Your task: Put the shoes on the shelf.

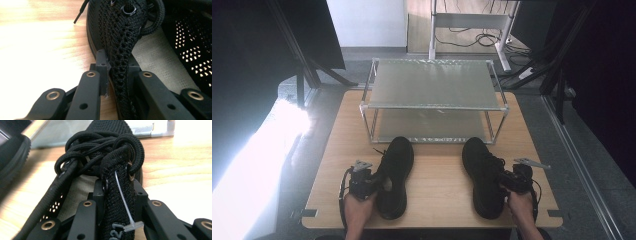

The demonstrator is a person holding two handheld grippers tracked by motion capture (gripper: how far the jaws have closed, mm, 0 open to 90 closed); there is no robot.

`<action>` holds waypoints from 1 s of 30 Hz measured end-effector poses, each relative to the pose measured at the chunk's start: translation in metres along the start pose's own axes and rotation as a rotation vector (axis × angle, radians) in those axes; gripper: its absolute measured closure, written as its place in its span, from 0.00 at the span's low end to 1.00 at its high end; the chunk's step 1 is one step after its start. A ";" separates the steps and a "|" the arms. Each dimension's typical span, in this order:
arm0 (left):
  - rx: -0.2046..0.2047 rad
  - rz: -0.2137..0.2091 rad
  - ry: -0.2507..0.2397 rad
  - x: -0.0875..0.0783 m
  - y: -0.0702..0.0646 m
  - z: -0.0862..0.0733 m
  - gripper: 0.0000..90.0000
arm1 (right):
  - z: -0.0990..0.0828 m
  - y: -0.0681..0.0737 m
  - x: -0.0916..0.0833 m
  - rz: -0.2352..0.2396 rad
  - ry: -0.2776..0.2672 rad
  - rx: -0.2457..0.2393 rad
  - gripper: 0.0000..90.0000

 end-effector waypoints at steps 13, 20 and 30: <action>-0.123 -0.171 -0.069 -0.004 0.002 0.005 0.91 | 0.005 0.007 -0.001 0.221 -0.026 0.160 0.81; -0.174 -0.216 -0.123 -0.011 -0.003 0.010 0.91 | 0.013 0.018 -0.005 0.309 -0.063 0.217 0.80; -0.236 -0.292 -0.218 -0.023 -0.023 0.025 0.91 | 0.022 0.039 -0.006 0.396 -0.110 0.265 0.80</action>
Point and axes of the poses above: each handheld gripper's, and its own axes: x roughly forward along the jaws, z roughly out of its top, y roughly to its left, the point moved 9 cm from there along x, roughly forward along the jaws, and after that the axes turned 9 degrees about y, right-handed, at the moved point
